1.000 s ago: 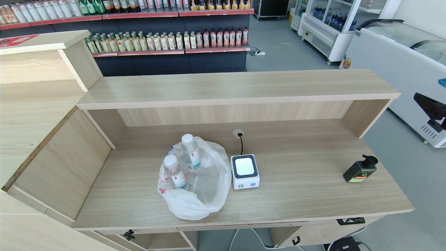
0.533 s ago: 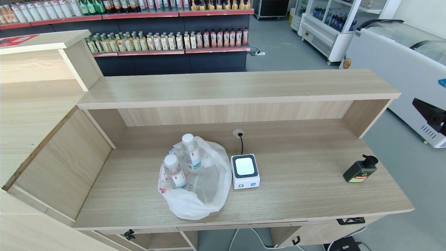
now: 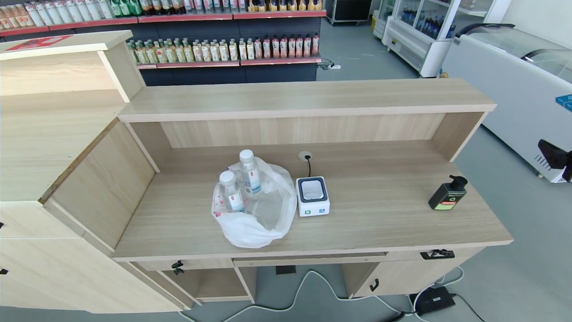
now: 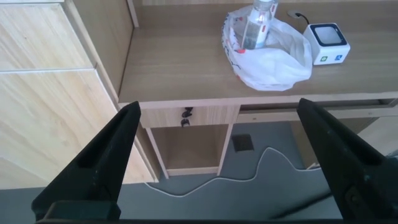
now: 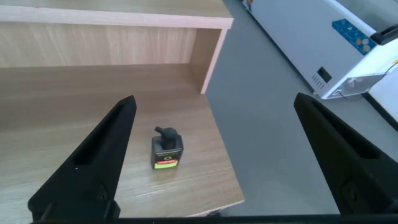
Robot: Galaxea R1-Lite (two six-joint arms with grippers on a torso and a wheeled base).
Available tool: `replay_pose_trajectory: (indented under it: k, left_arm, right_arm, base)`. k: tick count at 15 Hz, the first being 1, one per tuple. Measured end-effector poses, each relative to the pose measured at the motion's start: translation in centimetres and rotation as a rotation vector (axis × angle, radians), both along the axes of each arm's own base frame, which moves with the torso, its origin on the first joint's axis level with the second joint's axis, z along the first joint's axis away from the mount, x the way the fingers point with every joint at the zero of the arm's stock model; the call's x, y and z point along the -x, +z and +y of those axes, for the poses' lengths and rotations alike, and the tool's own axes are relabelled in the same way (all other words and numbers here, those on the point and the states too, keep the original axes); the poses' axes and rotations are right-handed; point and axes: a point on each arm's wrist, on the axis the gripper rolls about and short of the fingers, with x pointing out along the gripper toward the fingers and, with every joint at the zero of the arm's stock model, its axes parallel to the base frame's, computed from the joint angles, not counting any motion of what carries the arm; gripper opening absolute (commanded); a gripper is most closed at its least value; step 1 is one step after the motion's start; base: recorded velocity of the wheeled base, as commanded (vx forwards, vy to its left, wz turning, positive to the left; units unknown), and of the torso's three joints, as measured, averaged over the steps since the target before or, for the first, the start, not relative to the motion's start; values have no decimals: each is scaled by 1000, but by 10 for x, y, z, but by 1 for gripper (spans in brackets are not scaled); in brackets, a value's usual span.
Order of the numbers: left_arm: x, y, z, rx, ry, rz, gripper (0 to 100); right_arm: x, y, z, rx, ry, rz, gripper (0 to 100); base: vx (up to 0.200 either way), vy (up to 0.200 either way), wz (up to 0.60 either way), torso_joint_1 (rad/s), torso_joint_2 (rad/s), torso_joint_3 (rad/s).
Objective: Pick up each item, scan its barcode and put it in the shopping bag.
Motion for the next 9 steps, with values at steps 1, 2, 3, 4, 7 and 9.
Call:
replay_pose_trajectory:
  k: [1,2,3,4,7,9]
  left_arm:
    - [0,0,0,0,0,0,100]
    - [0,0,0,0,1,0,100]
    - [0,0,0,0,1,0,100]
    - [0,0,0,0,-1,0,100]
    - [0,0,0,0,-1,0,100]
    - [0,0,0,0,0,0,100]
  right_arm:
    - [-7,-4,-5,16,-14,-14,100]
    - [-13,-9,-10,30,-39,-26,100]
    - [-18,-16,-14,26,-83,-17,100]
    - [-22,-23,-15,12,-128,11,100]
    - [-29,-34,-14,-3,-190,55,100]
    - [-32,-33,-19,26,-215,57,100]
  base:
    - [0,0,0,0,0,0]
    - [0,0,0,0,0,0]
    - [0,0,0,0,0,0]
    - [0,0,0,0,0,0]
    - [0,0,0,0,0,0]
    - [0,0,0,0,0,0]
